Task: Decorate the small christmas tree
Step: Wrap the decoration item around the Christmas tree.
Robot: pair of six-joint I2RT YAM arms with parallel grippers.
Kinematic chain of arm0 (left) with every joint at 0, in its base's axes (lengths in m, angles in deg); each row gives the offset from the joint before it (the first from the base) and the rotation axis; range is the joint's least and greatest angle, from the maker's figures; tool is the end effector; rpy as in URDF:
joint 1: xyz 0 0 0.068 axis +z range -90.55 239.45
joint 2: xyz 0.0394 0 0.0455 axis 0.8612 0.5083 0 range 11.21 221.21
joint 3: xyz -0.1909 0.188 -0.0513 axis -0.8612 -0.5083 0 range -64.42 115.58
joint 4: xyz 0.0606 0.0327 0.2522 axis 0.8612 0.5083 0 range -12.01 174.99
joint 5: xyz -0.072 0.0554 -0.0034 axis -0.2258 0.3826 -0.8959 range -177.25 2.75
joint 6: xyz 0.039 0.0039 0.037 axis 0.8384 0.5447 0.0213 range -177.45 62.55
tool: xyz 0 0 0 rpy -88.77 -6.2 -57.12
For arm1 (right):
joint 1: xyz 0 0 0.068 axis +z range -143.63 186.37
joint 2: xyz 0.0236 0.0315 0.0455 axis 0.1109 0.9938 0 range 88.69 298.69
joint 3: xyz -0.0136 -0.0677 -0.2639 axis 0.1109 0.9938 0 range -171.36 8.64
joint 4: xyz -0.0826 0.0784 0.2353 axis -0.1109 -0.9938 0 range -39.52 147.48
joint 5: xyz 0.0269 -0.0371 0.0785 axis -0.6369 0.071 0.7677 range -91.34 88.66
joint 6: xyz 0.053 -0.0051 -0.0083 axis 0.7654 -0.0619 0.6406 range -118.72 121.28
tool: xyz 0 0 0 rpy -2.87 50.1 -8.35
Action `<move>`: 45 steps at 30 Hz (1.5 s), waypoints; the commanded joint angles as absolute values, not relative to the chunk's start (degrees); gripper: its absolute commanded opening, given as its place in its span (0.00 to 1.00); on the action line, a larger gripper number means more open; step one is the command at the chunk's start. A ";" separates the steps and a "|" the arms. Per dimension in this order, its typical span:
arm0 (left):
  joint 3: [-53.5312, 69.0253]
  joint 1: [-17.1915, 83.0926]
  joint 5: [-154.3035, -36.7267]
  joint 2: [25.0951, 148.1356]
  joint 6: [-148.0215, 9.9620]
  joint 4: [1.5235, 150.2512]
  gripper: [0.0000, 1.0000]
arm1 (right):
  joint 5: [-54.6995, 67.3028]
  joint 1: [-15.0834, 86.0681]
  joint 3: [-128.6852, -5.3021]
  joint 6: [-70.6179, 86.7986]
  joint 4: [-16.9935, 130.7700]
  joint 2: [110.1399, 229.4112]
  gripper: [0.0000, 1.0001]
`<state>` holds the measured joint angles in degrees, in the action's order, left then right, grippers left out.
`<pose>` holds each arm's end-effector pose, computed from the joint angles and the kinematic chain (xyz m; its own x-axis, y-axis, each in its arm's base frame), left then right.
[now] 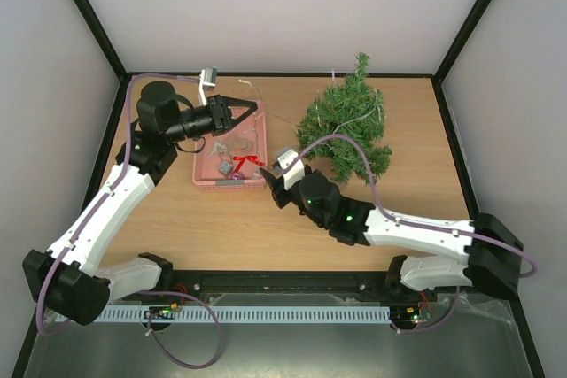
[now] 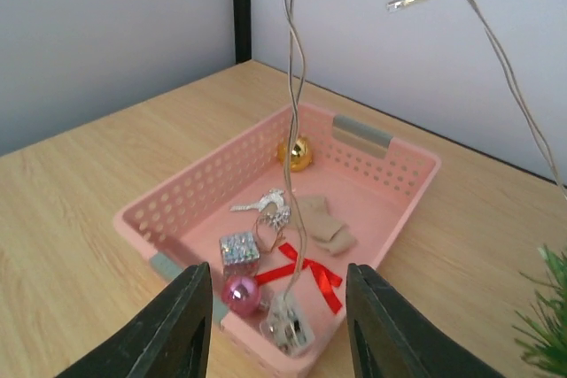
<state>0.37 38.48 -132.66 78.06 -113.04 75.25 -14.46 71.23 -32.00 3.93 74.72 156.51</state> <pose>0.2358 -0.1175 0.4086 -0.7495 -0.3331 -0.5721 0.5269 0.2229 -0.8202 0.1231 0.2433 0.2807 -0.1097 -0.1275 -0.9858 -0.7825 0.6226 0.0066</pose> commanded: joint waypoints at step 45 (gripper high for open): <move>-3.10 35.84 -131.44 76.68 -108.35 80.21 0.48 | -0.95 71.45 -42.47 19.50 43.93 132.57 0.02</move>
<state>-2.67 36.40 -131.46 77.93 -112.78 75.88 -1.00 71.27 -38.34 10.86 56.82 135.04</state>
